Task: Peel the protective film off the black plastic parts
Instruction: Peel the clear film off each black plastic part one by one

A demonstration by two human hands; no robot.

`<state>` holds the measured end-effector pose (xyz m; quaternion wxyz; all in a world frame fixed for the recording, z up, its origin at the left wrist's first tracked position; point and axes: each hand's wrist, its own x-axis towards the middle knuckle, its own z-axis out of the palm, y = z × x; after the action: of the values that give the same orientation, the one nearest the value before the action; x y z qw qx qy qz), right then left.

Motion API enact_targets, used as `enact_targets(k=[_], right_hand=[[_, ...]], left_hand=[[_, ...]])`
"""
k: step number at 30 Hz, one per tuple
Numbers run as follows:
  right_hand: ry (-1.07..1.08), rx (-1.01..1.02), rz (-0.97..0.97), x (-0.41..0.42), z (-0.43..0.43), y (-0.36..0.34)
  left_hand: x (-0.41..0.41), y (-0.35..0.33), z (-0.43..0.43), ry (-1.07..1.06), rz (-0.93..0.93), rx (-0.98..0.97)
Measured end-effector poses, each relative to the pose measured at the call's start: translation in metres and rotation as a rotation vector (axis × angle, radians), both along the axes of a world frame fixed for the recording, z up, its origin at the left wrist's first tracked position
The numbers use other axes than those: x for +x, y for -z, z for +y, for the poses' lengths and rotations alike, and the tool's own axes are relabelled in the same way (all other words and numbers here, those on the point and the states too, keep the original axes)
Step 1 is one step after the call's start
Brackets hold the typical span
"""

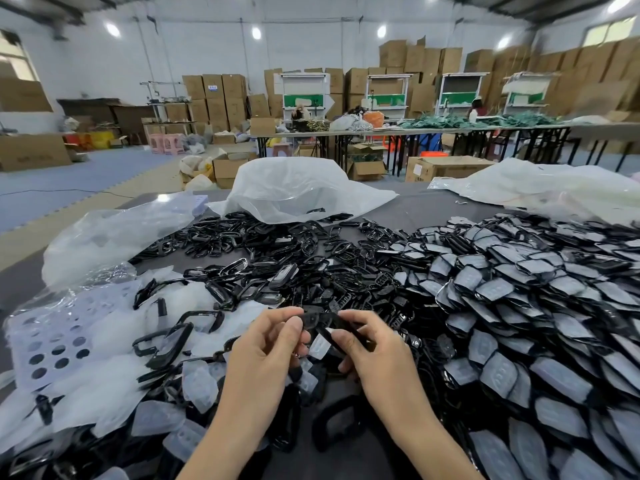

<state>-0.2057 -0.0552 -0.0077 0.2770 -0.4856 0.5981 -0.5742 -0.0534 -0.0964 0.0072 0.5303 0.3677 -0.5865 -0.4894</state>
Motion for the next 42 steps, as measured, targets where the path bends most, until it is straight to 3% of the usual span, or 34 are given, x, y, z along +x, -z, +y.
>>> enact_targets(k=[3,7,12,18,22,26,29,34,38,42], right_hand=[[0.011,-0.028,-0.141,-0.001,-0.001,-0.002],[-0.065,-0.017,-0.177,-0.001,-0.001,-0.001],[-0.058,-0.029,-0.186,-0.001,-0.003,0.001],[-0.007,-0.058,-0.356,-0.001,-0.008,0.003],[-0.02,-0.056,-0.404,-0.001,-0.008,0.003],[-0.025,-0.045,-0.416,-0.001,-0.009,0.003],[-0.008,-0.051,-0.434,-0.002,-0.007,0.002],[0.025,-0.065,-0.407,0.0,-0.004,0.001],[-0.072,-0.054,-0.441,0.008,-0.001,0.002],[-0.142,-0.06,-0.469,0.014,-0.001,0.003]], left_hand=[[-0.002,0.0,0.002,0.017,-0.002,0.01],[-0.003,0.0,0.003,0.015,-0.031,0.015],[-0.003,0.007,0.004,-0.074,-0.231,-0.077],[-0.007,0.012,0.005,-0.087,-0.312,-0.07],[-0.006,0.011,0.0,-0.024,-0.238,0.066],[-0.01,0.012,-0.004,0.01,0.039,0.215],[-0.009,0.015,-0.007,-0.027,0.135,0.218],[-0.007,0.016,-0.01,-0.078,0.16,0.191],[-0.01,0.015,-0.006,-0.09,0.257,0.234],[-0.011,0.015,0.001,-0.17,0.079,0.135]])
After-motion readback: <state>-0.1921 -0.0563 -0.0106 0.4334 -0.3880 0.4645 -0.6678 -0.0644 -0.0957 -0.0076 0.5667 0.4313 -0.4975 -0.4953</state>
